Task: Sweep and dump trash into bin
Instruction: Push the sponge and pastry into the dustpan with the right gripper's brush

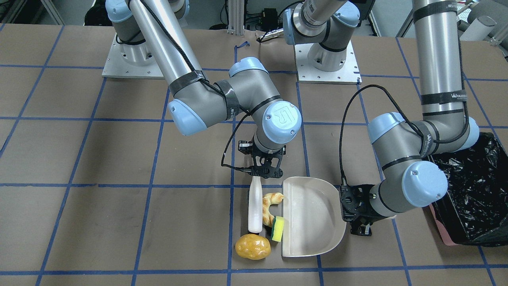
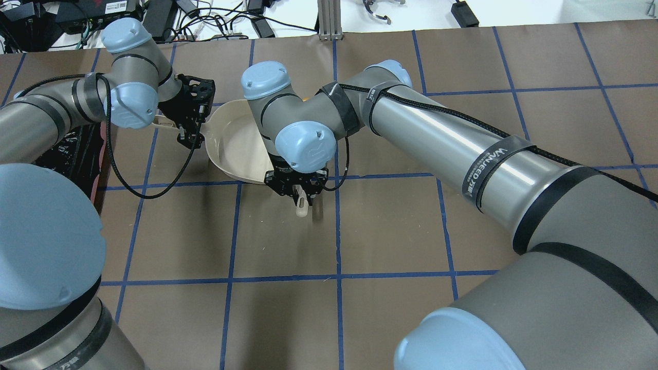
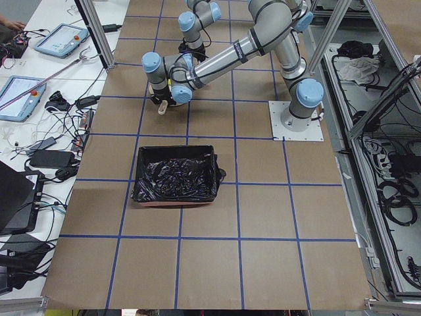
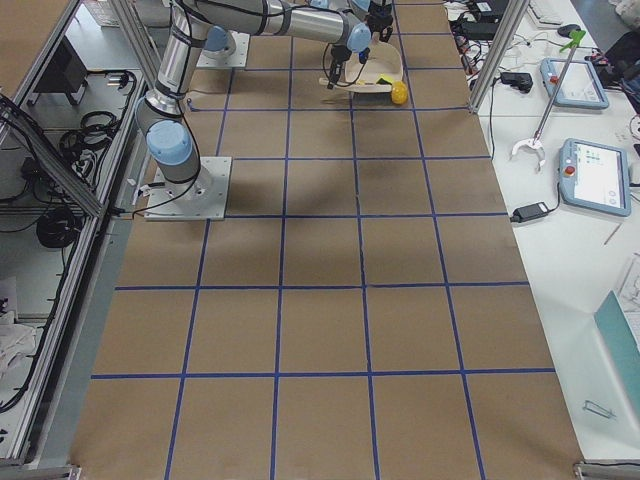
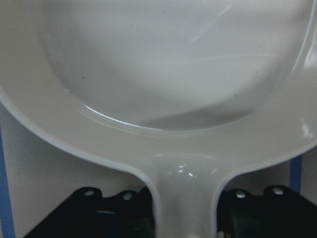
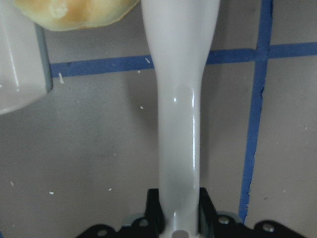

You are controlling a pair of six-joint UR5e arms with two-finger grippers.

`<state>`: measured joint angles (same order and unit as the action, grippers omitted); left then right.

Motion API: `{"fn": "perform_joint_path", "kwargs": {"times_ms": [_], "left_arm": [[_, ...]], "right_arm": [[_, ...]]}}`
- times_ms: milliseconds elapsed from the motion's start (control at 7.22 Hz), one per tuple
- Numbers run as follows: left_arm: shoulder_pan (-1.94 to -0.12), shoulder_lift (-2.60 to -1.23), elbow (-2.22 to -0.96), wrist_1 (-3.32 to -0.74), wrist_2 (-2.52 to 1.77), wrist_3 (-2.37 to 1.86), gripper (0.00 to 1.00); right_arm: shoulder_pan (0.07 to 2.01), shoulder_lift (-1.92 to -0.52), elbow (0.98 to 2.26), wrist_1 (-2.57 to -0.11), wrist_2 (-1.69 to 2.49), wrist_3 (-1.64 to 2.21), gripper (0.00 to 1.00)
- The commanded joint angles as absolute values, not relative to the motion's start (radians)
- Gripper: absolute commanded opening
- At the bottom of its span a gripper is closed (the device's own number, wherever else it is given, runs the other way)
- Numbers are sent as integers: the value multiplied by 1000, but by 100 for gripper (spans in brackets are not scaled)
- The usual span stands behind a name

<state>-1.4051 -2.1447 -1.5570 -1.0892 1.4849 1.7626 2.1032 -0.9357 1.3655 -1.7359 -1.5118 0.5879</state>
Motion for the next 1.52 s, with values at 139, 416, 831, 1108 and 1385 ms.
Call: {"fn": "perform_joint_path", "kwargs": {"times_ms": [139, 416, 831, 1108, 1385], "left_arm": [[-1405, -2145, -1557, -1089, 1480, 1763, 0], [-1405, -2145, -1557, -1089, 1480, 1763, 0], [-1405, -2145, -1557, -1089, 1480, 1763, 0], [-1405, -2145, -1557, -1089, 1480, 1763, 0], [-1405, -2145, -1557, -1089, 1480, 1763, 0]], "right_arm": [[2129, -928, 1355, -1762, -1470, 610, 2], [2152, -901, 1312, -1769, -1457, 630, 2], [2178, -884, 1276, -1772, -1420, 661, 2], [2197, -882, 1246, -1776, -1388, 678, 2], [2210, -881, 1223, -1776, -1365, 683, 2]]}}
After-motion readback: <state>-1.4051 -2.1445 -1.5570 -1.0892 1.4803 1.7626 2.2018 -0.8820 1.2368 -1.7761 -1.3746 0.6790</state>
